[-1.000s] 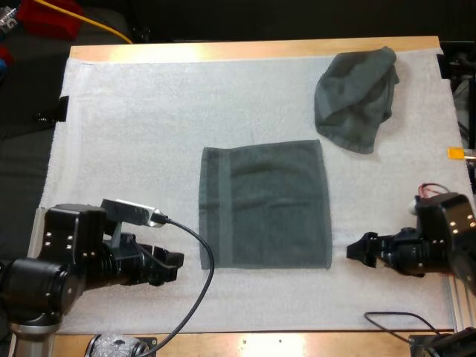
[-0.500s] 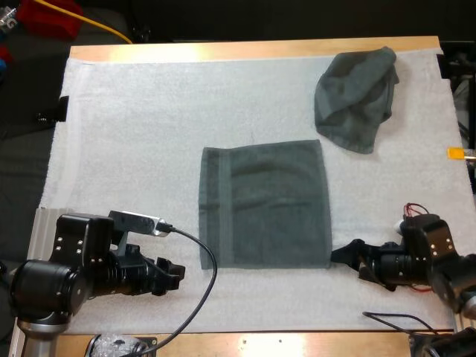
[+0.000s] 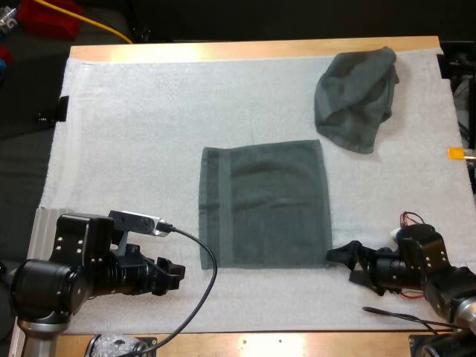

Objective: Pick towel from pile, fold and stack

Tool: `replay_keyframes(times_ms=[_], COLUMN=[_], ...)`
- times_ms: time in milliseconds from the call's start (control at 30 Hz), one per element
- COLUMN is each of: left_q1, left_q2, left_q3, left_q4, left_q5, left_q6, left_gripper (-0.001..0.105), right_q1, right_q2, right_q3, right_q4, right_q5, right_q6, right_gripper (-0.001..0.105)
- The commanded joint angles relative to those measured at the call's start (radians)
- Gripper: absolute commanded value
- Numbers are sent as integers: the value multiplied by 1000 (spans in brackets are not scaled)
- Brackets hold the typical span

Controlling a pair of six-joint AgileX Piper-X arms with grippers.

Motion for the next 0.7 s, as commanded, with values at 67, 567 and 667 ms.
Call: replay_keyframes(times_ms=[67,567,667], left_q1=[-5,-5,-5], left_q2=[-7,-7,-7], left_q3=[-1,-1,-1], left_q4=[2,-4,-4], left_q5=[-5,-5,-5], left_q6=[-9,-9,-9], left_gripper=[61,61,61], right_q1=[-3,-3,-3], right_q2=[36,162,199], right_q3=[2,2,2], right_q4=[-25,-136,-141], right_q5=[-17,-65,-78], right_q6=[11,43,41], right_gripper=[79,79,79])
